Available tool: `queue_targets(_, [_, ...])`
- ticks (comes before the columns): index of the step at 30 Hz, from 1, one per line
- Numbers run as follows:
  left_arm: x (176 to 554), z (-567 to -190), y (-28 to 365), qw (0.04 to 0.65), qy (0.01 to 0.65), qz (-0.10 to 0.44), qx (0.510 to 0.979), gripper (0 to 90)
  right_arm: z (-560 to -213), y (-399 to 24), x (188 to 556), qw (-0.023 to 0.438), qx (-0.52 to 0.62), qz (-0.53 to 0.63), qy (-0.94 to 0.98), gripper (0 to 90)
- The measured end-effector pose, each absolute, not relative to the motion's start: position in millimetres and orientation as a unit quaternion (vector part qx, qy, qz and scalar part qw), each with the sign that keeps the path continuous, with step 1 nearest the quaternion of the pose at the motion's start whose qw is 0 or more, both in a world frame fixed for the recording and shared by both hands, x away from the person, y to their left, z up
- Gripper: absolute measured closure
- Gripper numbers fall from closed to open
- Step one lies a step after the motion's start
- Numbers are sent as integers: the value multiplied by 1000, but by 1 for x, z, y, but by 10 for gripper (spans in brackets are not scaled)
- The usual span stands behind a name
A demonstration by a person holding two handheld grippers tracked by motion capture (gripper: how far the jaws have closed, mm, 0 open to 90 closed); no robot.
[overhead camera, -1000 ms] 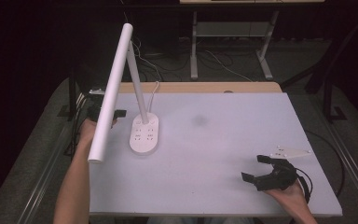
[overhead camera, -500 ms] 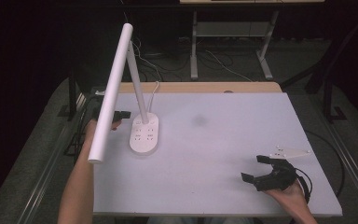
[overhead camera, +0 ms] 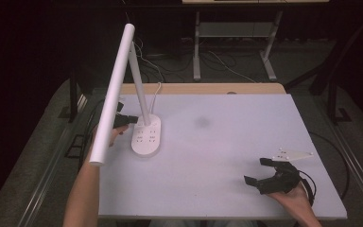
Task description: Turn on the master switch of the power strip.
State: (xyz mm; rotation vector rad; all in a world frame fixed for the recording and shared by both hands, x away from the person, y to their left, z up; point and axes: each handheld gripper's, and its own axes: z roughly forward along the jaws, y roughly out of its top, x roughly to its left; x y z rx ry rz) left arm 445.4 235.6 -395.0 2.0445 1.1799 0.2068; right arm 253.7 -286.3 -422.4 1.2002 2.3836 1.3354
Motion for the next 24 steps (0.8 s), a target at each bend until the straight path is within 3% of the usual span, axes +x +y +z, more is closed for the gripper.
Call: queue_targets(24, [454, -413, 229, 364, 462, 74, 806, 900, -425, -286, 256, 77, 404, 439, 799, 1])
